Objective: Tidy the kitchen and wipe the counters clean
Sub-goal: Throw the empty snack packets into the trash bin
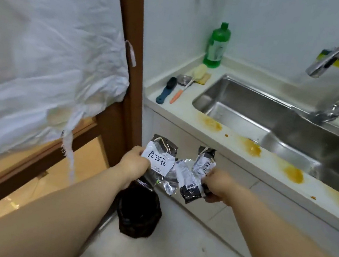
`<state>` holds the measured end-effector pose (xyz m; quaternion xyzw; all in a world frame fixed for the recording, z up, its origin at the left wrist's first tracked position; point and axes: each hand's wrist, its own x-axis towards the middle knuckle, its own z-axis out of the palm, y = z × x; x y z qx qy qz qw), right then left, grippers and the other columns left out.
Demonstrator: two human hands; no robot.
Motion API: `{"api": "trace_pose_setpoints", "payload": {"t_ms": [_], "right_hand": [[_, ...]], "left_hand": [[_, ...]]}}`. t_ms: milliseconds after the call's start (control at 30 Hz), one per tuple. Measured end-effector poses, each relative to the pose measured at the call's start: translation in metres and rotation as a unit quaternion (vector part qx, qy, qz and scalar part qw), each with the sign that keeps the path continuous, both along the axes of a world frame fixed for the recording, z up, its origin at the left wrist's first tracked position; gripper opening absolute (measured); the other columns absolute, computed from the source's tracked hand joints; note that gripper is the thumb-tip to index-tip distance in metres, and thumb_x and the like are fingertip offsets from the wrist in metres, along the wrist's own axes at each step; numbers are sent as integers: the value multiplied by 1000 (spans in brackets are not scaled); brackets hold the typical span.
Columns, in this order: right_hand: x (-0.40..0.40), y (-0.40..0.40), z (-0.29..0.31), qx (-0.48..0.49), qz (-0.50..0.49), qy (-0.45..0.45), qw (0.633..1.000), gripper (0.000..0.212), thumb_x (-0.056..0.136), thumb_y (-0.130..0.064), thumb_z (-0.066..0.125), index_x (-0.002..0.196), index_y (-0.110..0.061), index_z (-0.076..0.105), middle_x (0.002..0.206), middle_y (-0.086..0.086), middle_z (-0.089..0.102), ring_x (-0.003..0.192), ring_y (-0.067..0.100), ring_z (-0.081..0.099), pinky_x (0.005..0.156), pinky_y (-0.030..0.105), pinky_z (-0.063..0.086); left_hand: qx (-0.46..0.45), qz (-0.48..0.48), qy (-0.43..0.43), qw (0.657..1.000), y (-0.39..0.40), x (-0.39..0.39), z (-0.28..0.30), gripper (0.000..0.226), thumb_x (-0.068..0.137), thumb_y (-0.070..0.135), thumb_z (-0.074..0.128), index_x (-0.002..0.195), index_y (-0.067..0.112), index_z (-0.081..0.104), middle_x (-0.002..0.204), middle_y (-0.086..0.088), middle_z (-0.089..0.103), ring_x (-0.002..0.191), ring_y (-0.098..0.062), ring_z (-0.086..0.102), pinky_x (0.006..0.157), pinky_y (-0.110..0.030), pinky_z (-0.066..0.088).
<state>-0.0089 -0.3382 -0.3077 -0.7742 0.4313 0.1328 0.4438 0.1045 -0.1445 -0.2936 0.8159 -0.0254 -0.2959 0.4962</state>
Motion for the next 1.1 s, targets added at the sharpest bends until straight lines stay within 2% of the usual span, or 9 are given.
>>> {"api": "trace_pose_setpoints", "payload": {"t_ms": [67,233,333,467,600,667,800,967,1100], "right_hand": [[20,9,-23,6,9,7,1000,25,93,-9,52,70,-17,46,74,5,53,61,19,56,58,30,55],[53,22,-86,24,19,45,998,3,89,-10,57,86,-10,57,85,12,62,72,26,64,64,32,59],[67,22,-121,48,33,65,996,9,83,-5,55,76,-6,61,74,13,66,77,32,71,75,46,59],[90,20,-170,41,78,81,993,11,79,-2,56,83,1,66,89,18,70,84,32,70,82,47,57],[114,21,-223,12,106,79,991,17,84,-12,56,92,-3,66,95,19,68,92,35,66,86,45,54],[122,23,-253,-1,101,85,991,20,87,-17,56,98,-4,67,96,16,68,92,33,65,83,42,54],[139,27,-343,-10,109,88,990,19,88,-24,61,101,-10,67,95,8,67,91,26,64,73,26,47],[163,38,-451,19,136,104,985,25,89,-28,58,93,-6,70,80,8,65,73,21,61,57,22,43],[186,40,-541,13,196,156,968,21,90,-19,56,71,-10,56,65,3,47,68,20,50,46,19,30]], "left_hand": [[23,10,0,1000,10,19,-27,35,81,1,54,111,18,51,92,0,59,93,-25,59,78,-32,52],[89,28,34,995,27,52,-92,35,85,8,61,118,12,51,98,-6,61,92,-26,61,79,-34,52],[106,34,43,993,28,64,-123,42,87,14,63,126,10,48,102,-6,60,89,-22,57,74,-29,46],[136,42,49,989,23,76,-161,61,87,27,66,138,14,35,123,-10,55,100,-25,56,77,-30,45],[190,33,17,981,15,86,-207,41,88,28,65,121,14,43,86,-1,54,69,-10,52,48,-17,36],[212,4,6,977,11,91,-242,28,91,27,62,110,12,47,79,1,49,60,-4,42,41,-14,32],[237,-52,56,969,2,108,-339,24,93,29,58,111,13,52,90,0,52,62,-6,43,50,-15,35],[218,-67,155,961,-5,128,-448,47,92,20,58,135,18,42,114,-8,52,88,-21,56,74,-28,50],[249,-139,136,949,-19,141,-540,53,91,8,51,141,14,38,117,-11,59,76,-16,51,74,-28,48]]}}
